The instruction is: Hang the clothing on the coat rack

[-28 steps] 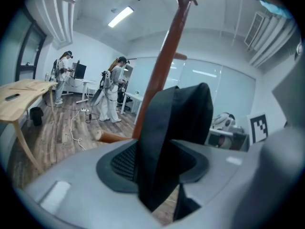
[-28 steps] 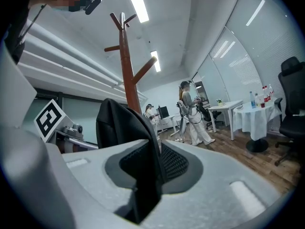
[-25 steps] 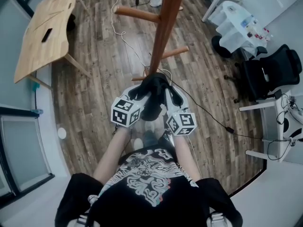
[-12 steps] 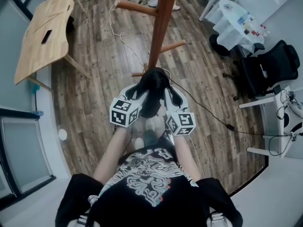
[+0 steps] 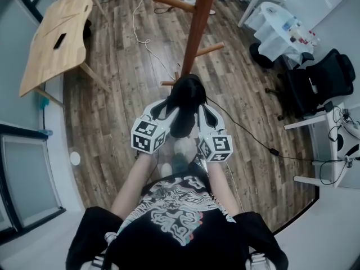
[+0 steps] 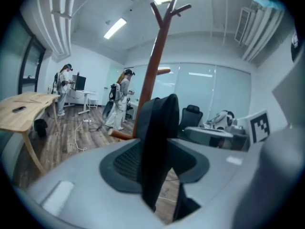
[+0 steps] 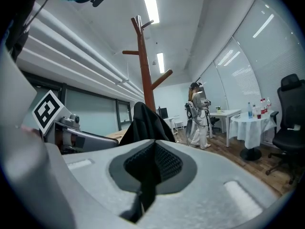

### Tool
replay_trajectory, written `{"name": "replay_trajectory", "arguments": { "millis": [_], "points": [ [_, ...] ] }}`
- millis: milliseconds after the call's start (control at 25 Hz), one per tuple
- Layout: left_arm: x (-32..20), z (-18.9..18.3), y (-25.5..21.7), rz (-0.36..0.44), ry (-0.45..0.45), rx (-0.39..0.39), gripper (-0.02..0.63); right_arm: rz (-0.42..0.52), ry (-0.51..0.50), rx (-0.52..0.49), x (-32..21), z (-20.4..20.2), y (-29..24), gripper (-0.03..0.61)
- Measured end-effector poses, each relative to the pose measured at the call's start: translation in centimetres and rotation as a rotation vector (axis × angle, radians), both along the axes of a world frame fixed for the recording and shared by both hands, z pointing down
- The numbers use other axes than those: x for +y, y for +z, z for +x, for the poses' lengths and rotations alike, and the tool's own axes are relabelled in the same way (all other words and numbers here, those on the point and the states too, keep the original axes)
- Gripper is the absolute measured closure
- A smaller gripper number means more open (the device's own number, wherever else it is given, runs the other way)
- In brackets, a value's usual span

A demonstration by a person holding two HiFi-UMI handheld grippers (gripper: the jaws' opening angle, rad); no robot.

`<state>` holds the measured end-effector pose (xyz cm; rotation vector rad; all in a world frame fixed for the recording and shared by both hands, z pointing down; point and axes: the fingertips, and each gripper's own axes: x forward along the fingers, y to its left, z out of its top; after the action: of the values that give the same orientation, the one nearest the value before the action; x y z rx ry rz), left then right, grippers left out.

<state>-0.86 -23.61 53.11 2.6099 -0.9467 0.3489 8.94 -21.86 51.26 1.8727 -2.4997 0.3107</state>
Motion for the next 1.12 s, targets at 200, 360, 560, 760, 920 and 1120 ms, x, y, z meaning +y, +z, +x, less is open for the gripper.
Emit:
{"name": "replay_trajectory", "arguments": {
  "millis": [200, 360, 560, 760, 920, 1120],
  "points": [
    [1.5, -1.2, -0.7, 0.049, 0.001, -0.004, 0.546, 0.0, -0.003, -0.002, 1.5, -1.0, -0.4, 0.578],
    [2.8, -1.9, -0.9, 0.065, 0.02, -0.016, 0.624, 0.003, -0.003, 0.001, 2.7, -1.9, -0.7, 0.578],
    [5.0, -2.8, -2.2, 0.12, 0.071, 0.011, 0.624, -0.005, 0.0, 0.017, 4.8, -3.3, -0.8, 0.578],
    [6.5, -3.9, -3.6, 0.135, 0.085, 0.047, 0.624, -0.008, 0.002, 0.018, 6.0, -3.9, -1.6, 0.578],
    [8.1, -3.8, -4.6, 0.15, 0.128, 0.089, 0.624, -0.011, 0.007, 0.02, 7.4, -4.2, -1.9, 0.578],
    [8.9, -4.5, -5.6, 0.17, 0.14, 0.129, 0.624, 0.018, -0.003, 0.073, 8.2, -5.0, -3.3, 0.578]
  ]
}}
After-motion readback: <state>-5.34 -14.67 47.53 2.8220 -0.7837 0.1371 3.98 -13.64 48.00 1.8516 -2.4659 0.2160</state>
